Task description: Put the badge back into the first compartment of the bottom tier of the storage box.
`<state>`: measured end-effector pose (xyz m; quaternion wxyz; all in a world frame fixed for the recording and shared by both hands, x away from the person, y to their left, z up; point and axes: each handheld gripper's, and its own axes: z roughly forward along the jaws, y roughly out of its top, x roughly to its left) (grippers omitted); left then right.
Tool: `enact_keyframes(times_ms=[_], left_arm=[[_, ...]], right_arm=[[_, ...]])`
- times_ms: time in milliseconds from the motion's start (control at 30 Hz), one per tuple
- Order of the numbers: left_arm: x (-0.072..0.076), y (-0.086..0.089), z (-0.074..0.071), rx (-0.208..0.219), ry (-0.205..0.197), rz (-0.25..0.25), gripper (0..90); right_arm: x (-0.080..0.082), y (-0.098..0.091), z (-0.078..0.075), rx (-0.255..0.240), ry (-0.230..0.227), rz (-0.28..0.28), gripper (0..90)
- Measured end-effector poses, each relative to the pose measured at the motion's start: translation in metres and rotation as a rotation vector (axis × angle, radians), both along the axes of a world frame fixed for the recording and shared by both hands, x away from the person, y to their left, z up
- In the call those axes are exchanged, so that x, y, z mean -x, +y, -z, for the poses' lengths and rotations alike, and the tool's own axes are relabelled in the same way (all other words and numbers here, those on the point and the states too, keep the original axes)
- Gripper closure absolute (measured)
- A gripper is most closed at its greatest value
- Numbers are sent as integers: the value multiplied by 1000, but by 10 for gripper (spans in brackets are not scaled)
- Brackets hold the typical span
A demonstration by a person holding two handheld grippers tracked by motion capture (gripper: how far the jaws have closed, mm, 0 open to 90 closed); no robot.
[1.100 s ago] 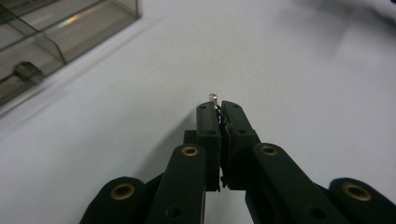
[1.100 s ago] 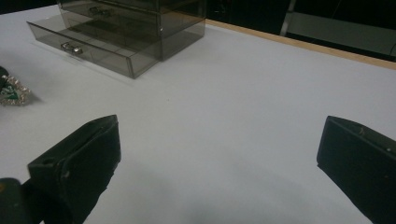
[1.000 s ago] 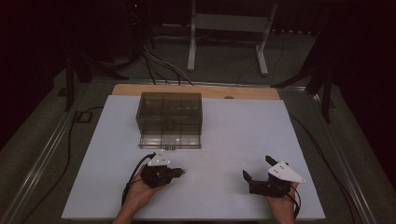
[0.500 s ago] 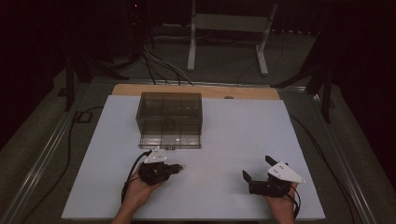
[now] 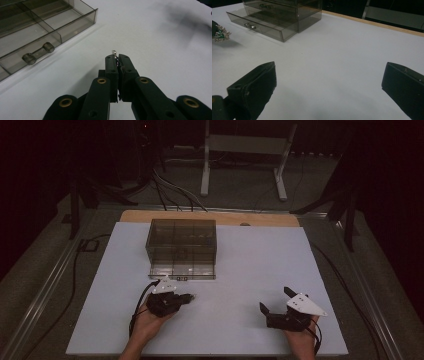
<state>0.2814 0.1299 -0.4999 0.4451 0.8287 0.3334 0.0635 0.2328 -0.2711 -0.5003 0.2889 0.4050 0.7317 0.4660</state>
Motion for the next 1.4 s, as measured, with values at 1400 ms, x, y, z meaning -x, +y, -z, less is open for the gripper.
enact_keyframes(times_ms=[1400], left_arm=[[-11,17,-31,50,-68,-81,886]], right_arm=[[0,-1,0,-3,-2,3,0]])
